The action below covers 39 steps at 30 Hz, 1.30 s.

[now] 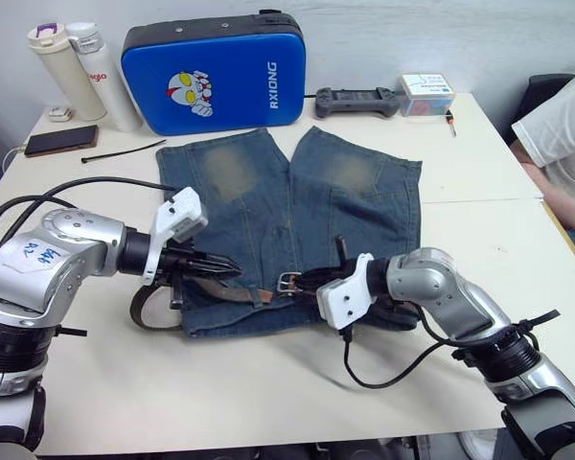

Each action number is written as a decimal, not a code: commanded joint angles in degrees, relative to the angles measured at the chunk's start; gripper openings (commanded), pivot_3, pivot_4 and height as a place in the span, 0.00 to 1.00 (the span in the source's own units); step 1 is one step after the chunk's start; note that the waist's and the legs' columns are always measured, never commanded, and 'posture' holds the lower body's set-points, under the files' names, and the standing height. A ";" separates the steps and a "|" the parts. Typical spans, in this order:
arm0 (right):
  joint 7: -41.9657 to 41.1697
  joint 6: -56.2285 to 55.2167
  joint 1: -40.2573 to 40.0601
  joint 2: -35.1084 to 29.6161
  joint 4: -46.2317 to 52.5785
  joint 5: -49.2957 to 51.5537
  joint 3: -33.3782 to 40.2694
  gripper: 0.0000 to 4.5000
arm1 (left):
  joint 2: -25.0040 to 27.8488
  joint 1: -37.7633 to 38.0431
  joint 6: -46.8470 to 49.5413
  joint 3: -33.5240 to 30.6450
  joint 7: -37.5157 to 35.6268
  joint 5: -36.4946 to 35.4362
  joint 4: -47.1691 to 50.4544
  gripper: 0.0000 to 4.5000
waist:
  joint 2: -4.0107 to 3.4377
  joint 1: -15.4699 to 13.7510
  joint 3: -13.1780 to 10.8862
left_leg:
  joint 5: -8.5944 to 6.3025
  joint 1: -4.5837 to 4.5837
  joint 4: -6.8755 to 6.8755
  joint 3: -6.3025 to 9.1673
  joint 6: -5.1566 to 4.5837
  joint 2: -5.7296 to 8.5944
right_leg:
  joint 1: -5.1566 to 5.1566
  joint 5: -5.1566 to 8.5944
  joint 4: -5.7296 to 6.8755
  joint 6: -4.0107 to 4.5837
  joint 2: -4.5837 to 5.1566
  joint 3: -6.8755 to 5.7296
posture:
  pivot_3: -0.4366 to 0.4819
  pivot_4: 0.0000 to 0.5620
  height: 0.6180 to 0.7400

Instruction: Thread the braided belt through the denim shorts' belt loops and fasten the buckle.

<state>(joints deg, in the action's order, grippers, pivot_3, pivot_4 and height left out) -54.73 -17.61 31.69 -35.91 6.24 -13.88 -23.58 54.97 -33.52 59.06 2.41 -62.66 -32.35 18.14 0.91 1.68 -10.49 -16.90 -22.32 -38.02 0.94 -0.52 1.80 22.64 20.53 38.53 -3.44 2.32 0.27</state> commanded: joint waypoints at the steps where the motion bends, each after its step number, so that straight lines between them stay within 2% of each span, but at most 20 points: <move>1: -0.95 1.93 -0.24 0.07 4.01 2.98 1.75 0.01 | 2.66 0.59 -2.27 0.24 0.02 1.95 -0.36 0.00 | 0.00 -0.07 0.00 | 0.00 0.00 0.00 0.00 0.00 0.00 | 0.00 0.00 0.00 0.00 0.00 0.00 | 0.48 0.27 1.00; 5: -4.51 9.77 -0.18 0.10 9.08 10.26 3.01 0.01 | 6.33 4.10 -7.05 0.42 -0.88 5.12 -0.69 0.00 | 0.00 -0.09 0.00 | -0.01 -0.01 0.02 0.00 -0.01 0.00 | 0.00 0.00 -0.02 0.00 0.02 0.00 | 0.48 0.27 1.00; 10: -10.84 33.59 0.43 -3.51 17.58 26.13 8.03 0.01 | 11.67 9.82 -15.25 -4.02 -3.86 7.52 -1.94 0.00 | -0.01 -0.25 0.00 | -0.03 -0.03 0.03 0.02 -0.05 0.00 | -0.01 0.00 -0.18 0.01 0.05 -0.02 | 0.48 0.27 1.00; 13: -12.70 45.13 2.68 -7.23 20.08 32.60 11.18 0.01 | 15.11 13.55 -23.16 -4.48 -3.06 13.14 -3.24 0.00 | -0.05 -0.27 -0.03 | -0.05 -0.04 0.07 0.03 -0.09 0.00 | -0.02 0.01 -0.31 0.02 0.08 -0.03 | 0.48 0.27 1.00; 17: -12.11 53.56 5.82 -8.89 21.19 37.39 13.43 0.01 | 15.23 16.38 -26.09 -5.27 -2.90 14.01 -0.84 0.00 | -0.05 -0.25 -0.03 | -0.22 -0.02 0.18 0.04 -0.39 0.00 | -0.03 0.02 -0.38 0.04 0.11 -0.04 | 0.48 0.27 1.00; 20: -9.92 58.74 8.01 -8.13 20.35 40.24 15.21 0.01 | 14.19 14.68 -26.78 -4.39 -0.91 15.91 -1.18 0.00 | -0.05 -0.26 -0.03 | -0.23 -0.04 0.25 0.04 -0.40 -0.01 | -0.01 0.02 -0.45 0.04 0.10 -0.05 | 0.48 0.27 1.00; 24: -8.78 59.22 8.58 -8.80 20.75 39.67 14.66 0.00 | 12.28 12.15 -30.16 -2.55 -0.06 18.34 -2.32 0.28 | -0.05 -0.26 -0.03 | -0.24 -0.07 0.28 0.03 -0.42 -0.01 | -0.01 0.02 -0.51 0.04 0.10 -0.06 | 0.48 0.27 1.00; 29: -7.21 58.69 8.14 -8.57 20.57 38.77 13.98 0.00 | 11.35 11.90 -35.70 1.26 -1.60 22.26 -2.16 0.77 | -0.05 -0.16 -0.03 | -0.24 -0.10 0.29 0.00 -0.42 0.00 | 0.01 0.01 -0.53 0.02 0.10 -0.05 | 0.48 0.27 1.00; 34: -6.18 58.35 7.53 -8.54 20.38 38.22 13.69 0.00 | 10.57 11.38 -40.74 3.06 -1.38 25.80 -3.71 0.77 | -0.05 -0.15 -0.03 | -0.24 -0.09 0.32 -0.01 -0.41 0.00 | 0.04 0.01 -0.51 0.02 0.09 -0.04 | 0.48 0.27 1.00; 39: -4.73 57.55 6.95 -8.78 20.86 37.24 13.97 0.00 | 8.16 9.21 -46.14 6.95 0.64 32.61 -7.33 0.77 | -0.05 -0.27 -0.03 | -0.24 -0.09 0.31 -0.01 -0.42 0.00 | 0.03 0.01 -0.51 0.02 0.09 -0.04 | 0.48 0.27 1.00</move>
<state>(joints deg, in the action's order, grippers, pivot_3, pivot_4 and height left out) -60.11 41.13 38.84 -44.27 25.25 23.63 -10.79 63.51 -23.17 15.26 8.41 -63.02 -2.43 11.53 0.86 1.41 -10.52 -17.14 -22.43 -37.72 0.93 -0.94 1.80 22.68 20.54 38.03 -3.42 2.40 0.22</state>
